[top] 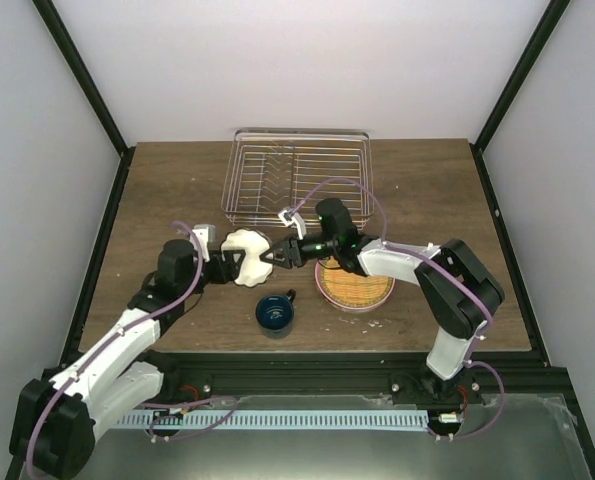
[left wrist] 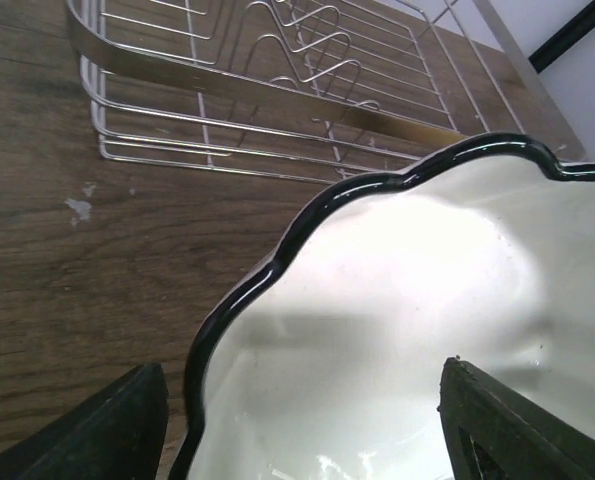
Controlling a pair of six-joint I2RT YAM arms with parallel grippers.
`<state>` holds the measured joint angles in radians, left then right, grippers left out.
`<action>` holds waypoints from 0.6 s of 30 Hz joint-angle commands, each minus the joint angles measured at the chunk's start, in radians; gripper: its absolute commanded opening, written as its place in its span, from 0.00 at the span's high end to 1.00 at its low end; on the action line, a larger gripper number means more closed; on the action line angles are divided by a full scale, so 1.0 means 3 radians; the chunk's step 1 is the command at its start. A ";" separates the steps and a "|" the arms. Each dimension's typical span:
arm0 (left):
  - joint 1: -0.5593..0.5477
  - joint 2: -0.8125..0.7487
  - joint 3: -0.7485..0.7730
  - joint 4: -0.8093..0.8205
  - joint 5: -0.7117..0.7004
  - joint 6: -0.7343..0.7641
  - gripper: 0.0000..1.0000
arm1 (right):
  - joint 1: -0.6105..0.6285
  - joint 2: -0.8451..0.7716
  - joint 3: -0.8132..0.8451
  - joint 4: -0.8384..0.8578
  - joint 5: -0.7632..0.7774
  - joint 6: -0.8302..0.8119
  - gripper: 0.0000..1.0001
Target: Load the mixed dishes into the dish rack
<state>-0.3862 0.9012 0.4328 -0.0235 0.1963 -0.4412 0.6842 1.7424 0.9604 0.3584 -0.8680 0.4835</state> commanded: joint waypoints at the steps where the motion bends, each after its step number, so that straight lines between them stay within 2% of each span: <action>1: -0.0011 -0.0143 0.0130 -0.0351 -0.0289 0.0150 0.23 | 0.0020 -0.0092 0.0254 0.0027 0.0101 -0.0203 0.71; 8: -0.0006 -0.0398 0.0353 -0.1011 -0.0899 0.0228 0.23 | 0.0020 -0.0106 0.0560 -0.0713 0.0446 -0.0623 0.71; 14: -0.0006 -0.0503 0.0542 -0.1258 -0.1110 0.0039 0.23 | 0.0020 -0.0232 0.0863 -0.1183 0.0829 -0.0954 0.72; 18: -0.0006 -0.0465 0.0630 -0.1432 -0.1261 0.0032 0.24 | 0.0020 -0.0399 0.1059 -0.1421 0.1502 -0.1156 0.76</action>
<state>-0.3862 0.7601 0.5831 -0.3710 -0.1112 -0.4175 0.6842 1.7271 1.1702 -0.0376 -0.6056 0.2363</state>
